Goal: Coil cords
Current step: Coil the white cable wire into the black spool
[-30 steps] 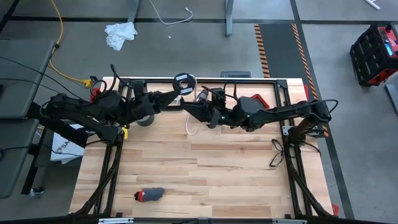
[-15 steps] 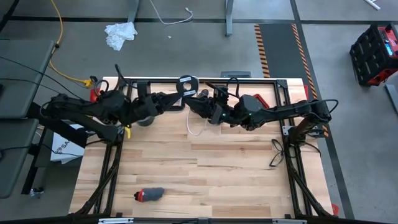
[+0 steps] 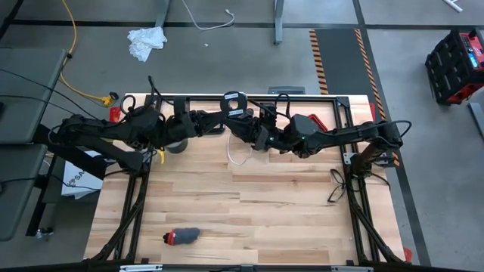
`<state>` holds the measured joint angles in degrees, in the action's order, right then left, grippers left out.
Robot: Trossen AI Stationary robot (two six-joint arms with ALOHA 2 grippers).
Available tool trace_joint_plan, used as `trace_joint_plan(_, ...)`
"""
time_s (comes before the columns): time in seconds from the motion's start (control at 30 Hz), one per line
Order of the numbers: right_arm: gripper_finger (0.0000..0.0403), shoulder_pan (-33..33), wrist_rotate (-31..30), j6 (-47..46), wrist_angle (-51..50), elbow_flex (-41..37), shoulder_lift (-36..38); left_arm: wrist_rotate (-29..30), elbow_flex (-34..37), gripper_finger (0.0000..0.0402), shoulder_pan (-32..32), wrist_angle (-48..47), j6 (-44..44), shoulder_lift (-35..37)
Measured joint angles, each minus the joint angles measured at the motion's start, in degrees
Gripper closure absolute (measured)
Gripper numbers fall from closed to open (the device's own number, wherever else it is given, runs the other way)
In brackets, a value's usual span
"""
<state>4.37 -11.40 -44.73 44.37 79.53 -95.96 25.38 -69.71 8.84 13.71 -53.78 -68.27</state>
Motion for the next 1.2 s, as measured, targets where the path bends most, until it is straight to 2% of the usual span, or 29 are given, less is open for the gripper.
trace_joint_plan(0.27,0.0318,0.0,-1.1,1.2,2.2,0.0,0.0,-0.4,0.0,0.0401,0.5,0.0,1.0,0.8)
trace_joint_plan(1.2,0.0320,-0.7,-2.6,2.9,0.6,0.0,0.1,1.1,0.0,0.0401,0.5,1.1,0.2,0.7)
